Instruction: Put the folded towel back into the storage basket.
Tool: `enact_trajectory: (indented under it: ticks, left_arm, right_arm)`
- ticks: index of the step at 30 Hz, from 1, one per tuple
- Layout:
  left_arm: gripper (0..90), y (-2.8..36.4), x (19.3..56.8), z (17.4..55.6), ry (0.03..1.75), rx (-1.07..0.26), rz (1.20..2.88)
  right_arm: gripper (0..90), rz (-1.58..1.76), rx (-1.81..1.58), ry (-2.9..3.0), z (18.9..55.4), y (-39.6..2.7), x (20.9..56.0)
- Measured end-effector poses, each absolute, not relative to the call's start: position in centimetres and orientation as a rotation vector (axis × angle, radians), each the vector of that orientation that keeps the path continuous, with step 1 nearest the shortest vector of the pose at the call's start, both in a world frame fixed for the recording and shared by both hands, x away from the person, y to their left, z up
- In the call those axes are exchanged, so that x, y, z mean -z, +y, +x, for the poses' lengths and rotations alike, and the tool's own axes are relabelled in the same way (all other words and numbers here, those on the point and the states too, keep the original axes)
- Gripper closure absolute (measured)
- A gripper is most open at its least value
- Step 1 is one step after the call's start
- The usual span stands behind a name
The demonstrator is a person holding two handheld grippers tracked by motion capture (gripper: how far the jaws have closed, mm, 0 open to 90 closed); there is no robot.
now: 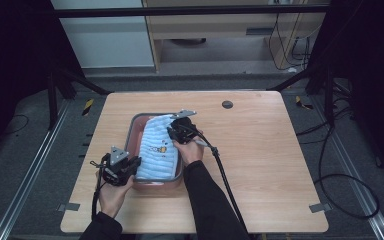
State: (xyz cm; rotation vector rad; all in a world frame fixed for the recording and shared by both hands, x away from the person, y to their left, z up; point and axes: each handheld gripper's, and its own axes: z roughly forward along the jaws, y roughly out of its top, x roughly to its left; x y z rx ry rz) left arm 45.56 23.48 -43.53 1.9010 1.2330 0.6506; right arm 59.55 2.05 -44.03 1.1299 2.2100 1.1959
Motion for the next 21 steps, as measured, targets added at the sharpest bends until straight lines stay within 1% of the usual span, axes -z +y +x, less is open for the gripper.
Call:
enact_trajectory:
  ticks: [2,3,4,5,6,8,12,14,15,19,21]
  left_arm:
    - [77.3,23.7,43.4,45.6,1.242,-0.654,1.885]
    - [76.4,23.7,43.3,45.5,1.241,-0.656,1.878]
    - [74.1,23.8,43.1,45.5,1.241,-0.657,1.865]
    - [73.3,23.8,43.1,45.5,1.241,-0.657,1.865]
    - [73.3,23.9,43.0,45.4,1.235,-0.662,1.861]
    - [70.0,23.9,42.7,45.3,1.228,-0.667,1.849]
    - [67.1,24.1,42.2,45.0,1.208,-0.664,1.830]
    - [64.1,24.2,41.9,44.9,1.199,-0.658,1.813]
    - [64.1,24.3,41.7,44.8,1.195,-0.661,1.808]
    - [58.6,24.5,41.3,44.6,1.164,-0.642,1.786]
    - [55.9,24.6,41.2,44.6,1.160,-0.646,1.786]
  right_arm:
    - [66.2,1.124,-1.192,2.204,59.5,2.0,44.0]
    - [64.4,1.121,-1.196,2.195,59.5,1.9,44.0]
    - [60.0,1.113,-1.215,2.174,59.4,1.7,43.7]
    - [60.0,1.113,-1.215,2.174,59.4,1.7,43.7]
    - [57.7,1.114,-1.226,2.164,59.3,1.6,43.5]
    - [52.4,1.101,-1.256,2.132,59.0,1.2,42.8]
    - [48.8,1.090,-1.281,2.103,58.5,0.6,42.1]
    - [44.6,1.082,-1.303,2.083,58.1,-0.3,41.5]
    - [44.6,1.082,-1.303,2.083,58.1,-0.3,41.5]
    - [35.8,1.076,-1.319,2.063,57.1,-2.1,40.5]
    - [33.1,1.077,-1.323,2.057,56.7,-3.0,40.2]
